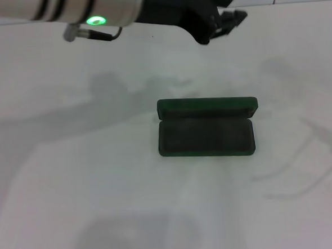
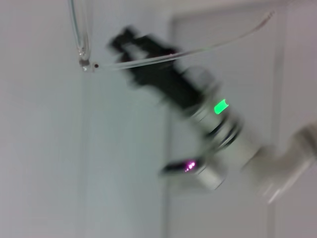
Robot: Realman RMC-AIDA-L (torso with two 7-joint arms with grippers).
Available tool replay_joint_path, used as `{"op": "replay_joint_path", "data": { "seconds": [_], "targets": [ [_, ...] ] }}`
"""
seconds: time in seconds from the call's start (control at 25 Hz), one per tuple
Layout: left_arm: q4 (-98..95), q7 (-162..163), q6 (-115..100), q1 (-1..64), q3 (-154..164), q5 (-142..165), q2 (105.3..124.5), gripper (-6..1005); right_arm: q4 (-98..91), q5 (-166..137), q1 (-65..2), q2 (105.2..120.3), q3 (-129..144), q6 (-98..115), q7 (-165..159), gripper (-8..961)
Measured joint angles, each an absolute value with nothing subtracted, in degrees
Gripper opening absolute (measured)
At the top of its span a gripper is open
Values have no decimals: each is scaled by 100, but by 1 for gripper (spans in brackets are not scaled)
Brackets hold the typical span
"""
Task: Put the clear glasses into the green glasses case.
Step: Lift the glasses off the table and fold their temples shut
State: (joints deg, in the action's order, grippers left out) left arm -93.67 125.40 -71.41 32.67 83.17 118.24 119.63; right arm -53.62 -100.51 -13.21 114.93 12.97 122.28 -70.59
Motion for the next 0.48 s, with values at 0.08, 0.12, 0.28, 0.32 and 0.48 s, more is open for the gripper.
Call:
{"op": "replay_joint_path", "data": {
  "seconds": [0.08,0.12,0.28,0.32,0.48],
  "targets": [
    [-9380,12369,-7178,3138,8215,11492,11960,303,-5178,-9970,-1404,11478,1140,12190,-7059,113],
    [-9388,12116,-7225,2974,8120,11065,11957,303,-5102,-9951,-1466,11488,1100,12140,-7059,113],
    [-9393,11598,-7315,2584,8022,10135,11955,279,-4815,-9954,-1719,11541,1208,11966,-7057,113],
    [-9395,11216,-7470,2330,8016,9538,11950,270,-4695,-9962,-1808,11542,1241,11927,-7057,113],
    [-9370,10954,-7798,2114,8015,9034,11954,205,-4377,-10045,-2146,11540,1509,11798,-7054,113]
  ]
}}
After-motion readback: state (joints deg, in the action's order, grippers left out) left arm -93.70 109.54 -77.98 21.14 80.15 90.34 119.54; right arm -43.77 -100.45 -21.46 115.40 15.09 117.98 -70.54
